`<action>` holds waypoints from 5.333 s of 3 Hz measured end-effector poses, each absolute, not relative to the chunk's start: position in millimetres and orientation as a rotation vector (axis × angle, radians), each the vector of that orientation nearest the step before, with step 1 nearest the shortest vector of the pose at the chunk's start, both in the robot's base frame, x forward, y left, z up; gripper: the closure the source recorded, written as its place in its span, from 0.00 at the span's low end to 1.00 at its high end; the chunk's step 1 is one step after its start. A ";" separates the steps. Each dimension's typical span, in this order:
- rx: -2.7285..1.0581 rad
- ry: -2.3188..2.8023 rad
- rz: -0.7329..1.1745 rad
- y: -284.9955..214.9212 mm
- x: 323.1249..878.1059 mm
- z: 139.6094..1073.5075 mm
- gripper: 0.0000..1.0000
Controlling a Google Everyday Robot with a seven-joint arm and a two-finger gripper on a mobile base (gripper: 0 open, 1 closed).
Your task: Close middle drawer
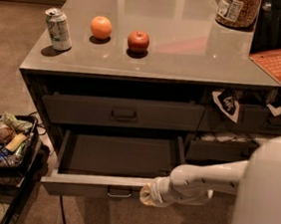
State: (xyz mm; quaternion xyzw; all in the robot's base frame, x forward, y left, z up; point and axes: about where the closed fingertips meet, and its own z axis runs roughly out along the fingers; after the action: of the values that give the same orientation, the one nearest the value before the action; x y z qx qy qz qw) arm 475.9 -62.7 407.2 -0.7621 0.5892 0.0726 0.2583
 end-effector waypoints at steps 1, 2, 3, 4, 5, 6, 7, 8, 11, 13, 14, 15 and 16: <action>-2.118 1.530 0.205 -53.7 484.0 406.2 1.00; -2.081 1.488 0.225 -60.0 484.6 407.2 1.00; -2.001 1.337 0.325 -57.8 482.5 409.9 1.00; -1.973 1.334 0.342 -81.7 471.3 412.9 1.00; -1.972 1.337 0.344 -81.3 470.8 412.7 1.00; -1.963 1.344 0.341 -80.6 471.6 411.3 1.00; -1.890 1.389 0.304 -88.4 492.6 405.8 1.00; -1.857 1.421 0.290 -96.1 503.8 400.2 1.00; -1.829 1.487 0.260 -118.3 540.4 382.7 1.00; -1.761 1.465 0.256 -129.0 568.7 384.4 1.00; -1.695 1.435 0.250 -131.0 588.5 383.6 1.00; -1.581 1.418 0.245 -133.7 605.9 382.7 1.00; -1.528 1.375 0.223 -126.9 621.9 384.3 1.00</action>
Offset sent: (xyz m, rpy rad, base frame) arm 0.0109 -0.0348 0.0115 0.2992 -0.1383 0.1088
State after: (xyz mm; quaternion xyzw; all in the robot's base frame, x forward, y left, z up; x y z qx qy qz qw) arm 621.9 -126.9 384.3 -0.6351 0.5714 0.0928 0.5114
